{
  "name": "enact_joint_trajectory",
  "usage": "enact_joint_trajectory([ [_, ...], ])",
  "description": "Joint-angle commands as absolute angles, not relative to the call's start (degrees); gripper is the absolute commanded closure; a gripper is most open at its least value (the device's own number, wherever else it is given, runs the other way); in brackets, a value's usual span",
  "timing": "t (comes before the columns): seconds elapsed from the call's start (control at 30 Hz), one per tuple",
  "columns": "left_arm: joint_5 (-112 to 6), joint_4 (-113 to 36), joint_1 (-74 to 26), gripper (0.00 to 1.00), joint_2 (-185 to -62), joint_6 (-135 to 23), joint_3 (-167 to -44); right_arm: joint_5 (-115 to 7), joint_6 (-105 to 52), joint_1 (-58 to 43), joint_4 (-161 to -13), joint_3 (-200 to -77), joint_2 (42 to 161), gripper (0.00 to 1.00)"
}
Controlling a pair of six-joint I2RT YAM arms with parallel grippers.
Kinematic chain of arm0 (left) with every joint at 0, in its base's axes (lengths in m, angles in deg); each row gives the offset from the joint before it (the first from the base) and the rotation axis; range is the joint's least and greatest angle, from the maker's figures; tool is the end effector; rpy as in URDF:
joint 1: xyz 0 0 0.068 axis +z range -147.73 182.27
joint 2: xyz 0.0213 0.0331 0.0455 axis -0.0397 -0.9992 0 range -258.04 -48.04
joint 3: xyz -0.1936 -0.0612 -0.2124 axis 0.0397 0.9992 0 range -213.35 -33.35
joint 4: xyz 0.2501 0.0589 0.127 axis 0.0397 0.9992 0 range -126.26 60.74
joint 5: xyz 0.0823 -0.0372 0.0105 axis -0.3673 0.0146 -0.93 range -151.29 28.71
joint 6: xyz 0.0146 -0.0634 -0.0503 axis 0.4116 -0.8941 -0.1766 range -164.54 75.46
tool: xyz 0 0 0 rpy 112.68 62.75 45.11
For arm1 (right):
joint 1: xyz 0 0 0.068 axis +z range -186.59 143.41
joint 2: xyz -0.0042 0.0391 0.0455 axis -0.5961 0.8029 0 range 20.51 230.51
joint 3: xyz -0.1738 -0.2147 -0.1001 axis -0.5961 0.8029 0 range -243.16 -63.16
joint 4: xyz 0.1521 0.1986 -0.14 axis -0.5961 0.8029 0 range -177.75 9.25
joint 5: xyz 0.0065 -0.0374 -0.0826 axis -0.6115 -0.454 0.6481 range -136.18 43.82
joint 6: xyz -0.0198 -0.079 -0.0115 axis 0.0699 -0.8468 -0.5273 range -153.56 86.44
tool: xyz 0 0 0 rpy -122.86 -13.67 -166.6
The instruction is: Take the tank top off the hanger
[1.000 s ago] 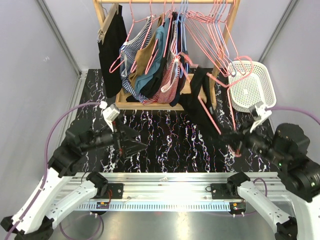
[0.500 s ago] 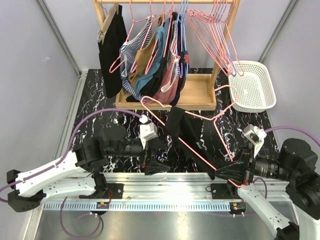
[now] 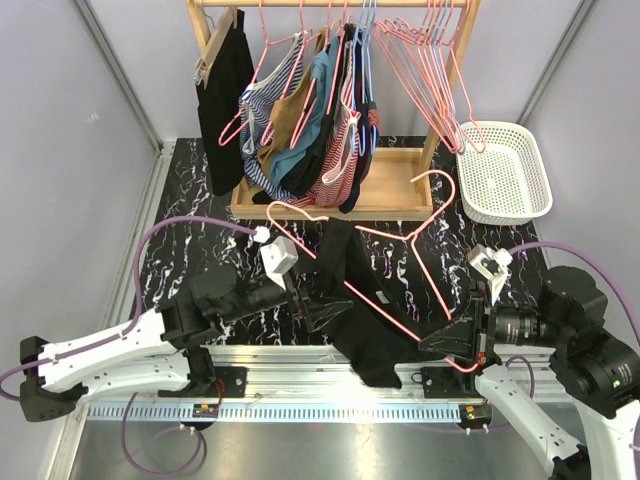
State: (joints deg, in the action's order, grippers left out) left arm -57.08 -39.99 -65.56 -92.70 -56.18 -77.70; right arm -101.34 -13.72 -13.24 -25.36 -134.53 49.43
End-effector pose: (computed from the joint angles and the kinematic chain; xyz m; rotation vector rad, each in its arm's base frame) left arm 0.0834 -0.2186 0.3816 0.8219 1.4051 -1.1497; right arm 0.0115 0.0690 0.4401 -0.7516 1.8728 1.4091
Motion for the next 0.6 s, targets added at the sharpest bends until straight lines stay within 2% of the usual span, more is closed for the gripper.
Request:
enact_joint_trajectory([
  [0.0,-57.3,-50.9,-66.1,0.01,-94.2,-54.9,-79.1,-102.7,-12.3,-13.1,-30.1,-133.2,49.2,1.00],
  [0.03,-56.9,-50.5,-66.0,0.07,-95.3,-54.6,-79.8,-102.0,-12.8,-13.1,-29.7,-133.2,49.4,1.00],
  [0.07,-56.8,-49.2,-66.1,0.22,-95.8,-54.5,-81.0,-99.7,-13.3,-13.1,-28.8,-133.4,49.9,1.00],
  [0.13,-57.8,-47.9,-66.1,0.36,-95.7,-54.6,-81.5,-95.4,-15.6,-13.1,-24.8,-134.6,50.6,1.00],
  [0.17,-59.0,-45.9,-66.0,0.53,-95.3,-54.8,-81.4,-91.9,-16.5,-13.0,-23.3,-134.9,51.4,1.00],
  [0.27,-67.9,-40.8,-66.0,0.85,-92.0,-55.4,-80.2,-90.3,-18.2,-13.1,-20.0,-133.6,52.0,1.00],
  [0.37,-79.1,-37.6,-66.0,0.90,-84.7,-55.3,-78.2,-91.3,-18.3,-13.0,-19.9,-130.5,51.3,1.00],
  [0.47,-84.9,-36.4,-66.0,0.99,-80.6,-54.3,-77.4,-92.8,-18.1,-12.9,-19.8,-129.4,50.4,1.00],
  [0.57,-90.4,-33.2,-65.9,1.00,-77.3,-52.9,-77.6,-97.4,-17.5,-12.7,-20.5,-127.5,49.5,1.00],
])
